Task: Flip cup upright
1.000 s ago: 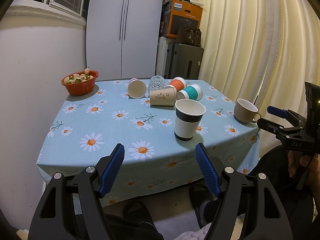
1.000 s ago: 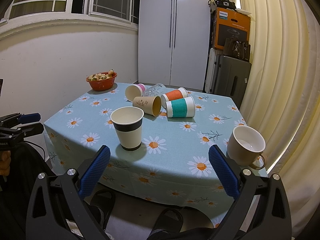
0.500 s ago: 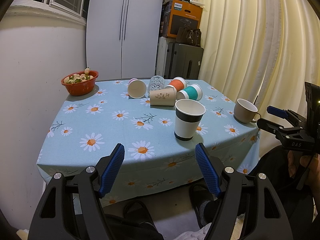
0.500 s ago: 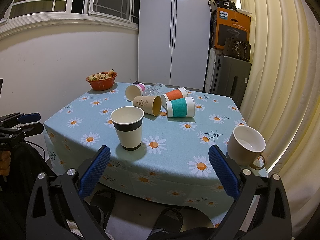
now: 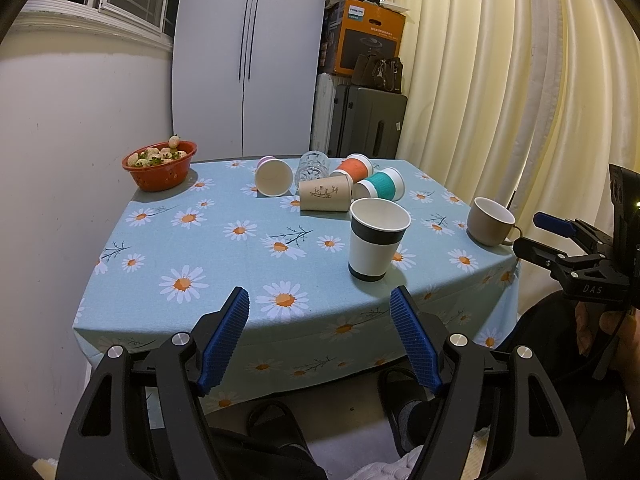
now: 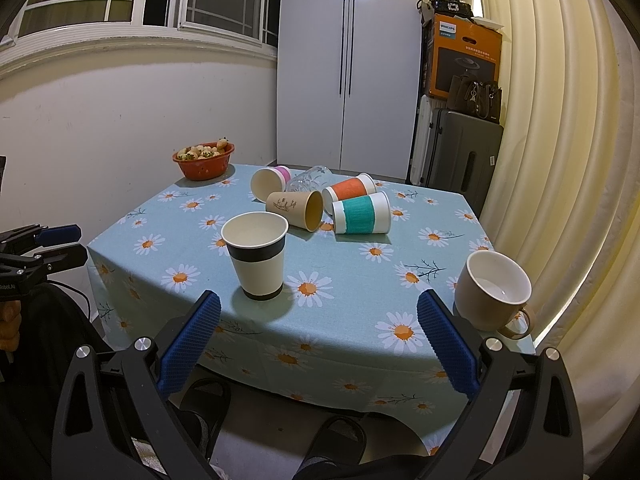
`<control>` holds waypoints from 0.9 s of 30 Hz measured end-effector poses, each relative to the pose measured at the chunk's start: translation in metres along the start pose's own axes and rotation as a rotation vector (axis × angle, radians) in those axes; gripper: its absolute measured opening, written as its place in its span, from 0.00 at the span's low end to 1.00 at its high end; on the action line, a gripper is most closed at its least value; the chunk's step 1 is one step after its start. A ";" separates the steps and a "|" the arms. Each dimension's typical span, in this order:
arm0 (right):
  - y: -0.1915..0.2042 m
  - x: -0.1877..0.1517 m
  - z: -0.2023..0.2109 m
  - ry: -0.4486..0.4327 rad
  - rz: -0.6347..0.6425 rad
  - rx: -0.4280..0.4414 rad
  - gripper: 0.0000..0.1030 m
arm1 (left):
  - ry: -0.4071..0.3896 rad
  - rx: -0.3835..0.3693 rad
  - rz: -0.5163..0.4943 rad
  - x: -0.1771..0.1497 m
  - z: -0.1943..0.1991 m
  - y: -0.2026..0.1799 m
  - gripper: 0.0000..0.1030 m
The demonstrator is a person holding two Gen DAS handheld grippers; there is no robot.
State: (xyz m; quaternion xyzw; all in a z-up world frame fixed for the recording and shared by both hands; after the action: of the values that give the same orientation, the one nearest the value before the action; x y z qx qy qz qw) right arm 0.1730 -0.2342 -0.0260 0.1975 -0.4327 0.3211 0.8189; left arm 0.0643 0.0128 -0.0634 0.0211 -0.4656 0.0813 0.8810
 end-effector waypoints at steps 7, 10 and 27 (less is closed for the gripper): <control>0.000 -0.001 0.001 0.001 0.001 0.001 0.95 | 0.000 -0.001 0.002 0.000 0.000 0.000 0.69; 0.000 -0.001 0.000 0.001 0.001 0.000 0.95 | 0.000 0.000 0.003 0.000 0.000 0.000 0.69; 0.000 -0.001 0.000 0.001 0.002 0.000 0.95 | 0.000 0.000 0.002 0.000 0.000 0.000 0.69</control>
State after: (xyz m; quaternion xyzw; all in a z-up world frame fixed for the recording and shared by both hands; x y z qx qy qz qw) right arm 0.1721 -0.2348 -0.0268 0.1970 -0.4322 0.3222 0.8189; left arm 0.0646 0.0130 -0.0634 0.0205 -0.4655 0.0823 0.8810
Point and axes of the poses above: each gripper's, at about its wrist camera, not at the fingertips, and z roughly against the way its jaws point, y to its left, x to its top, the point moved 9 cm from there along -z, roughly the way its jaws point, and after that the axes turned 6 degrees about x, right-handed, at the moved point
